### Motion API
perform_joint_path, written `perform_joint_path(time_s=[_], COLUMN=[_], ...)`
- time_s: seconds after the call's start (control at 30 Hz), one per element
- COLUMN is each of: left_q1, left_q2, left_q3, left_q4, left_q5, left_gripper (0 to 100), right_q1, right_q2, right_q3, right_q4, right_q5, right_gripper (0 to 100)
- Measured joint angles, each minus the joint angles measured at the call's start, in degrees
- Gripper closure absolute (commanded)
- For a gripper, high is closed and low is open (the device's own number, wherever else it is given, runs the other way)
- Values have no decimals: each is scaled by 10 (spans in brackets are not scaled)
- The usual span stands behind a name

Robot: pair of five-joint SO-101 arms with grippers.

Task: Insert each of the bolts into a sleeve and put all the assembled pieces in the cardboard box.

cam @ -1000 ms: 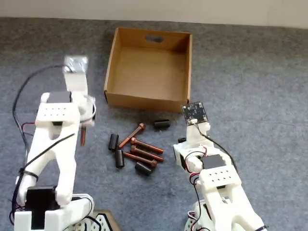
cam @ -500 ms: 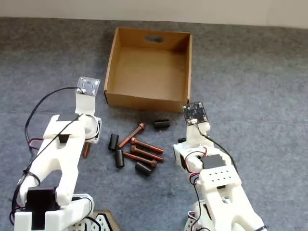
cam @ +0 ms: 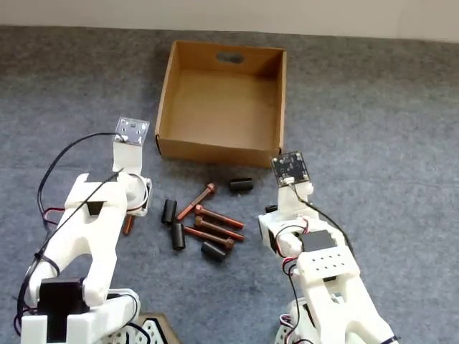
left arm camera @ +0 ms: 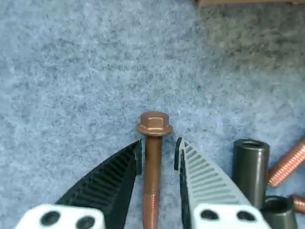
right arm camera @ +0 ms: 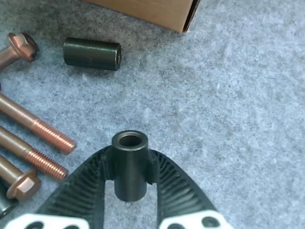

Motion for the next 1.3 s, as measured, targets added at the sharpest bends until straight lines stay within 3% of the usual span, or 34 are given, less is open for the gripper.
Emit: perform_joint_path(time_s=[0.37, 0.67, 0.8, 0.9, 1.13, 1.3], left_q1=[0, 2, 2, 5, 11, 84], left_q2=[1, 97, 99, 99, -25, -201], left_q3=[0, -66, -69, -72, -80, -89], left_q4=[0, 18, 18, 18, 78, 102], left_q5=[0, 0, 0, 0, 1, 10], left_gripper=[868, 872, 982, 990, 992, 992], right_q1=[0, 0, 0, 0, 0, 0], right_q2=[0, 0, 0, 0, 0, 0], right_q3=[0, 0, 0, 4, 8, 8], right_q4=[0, 0, 0, 0, -9, -48], right_q5=[0, 0, 0, 0, 0, 0], right_gripper=[992, 992, 992, 992, 992, 992])
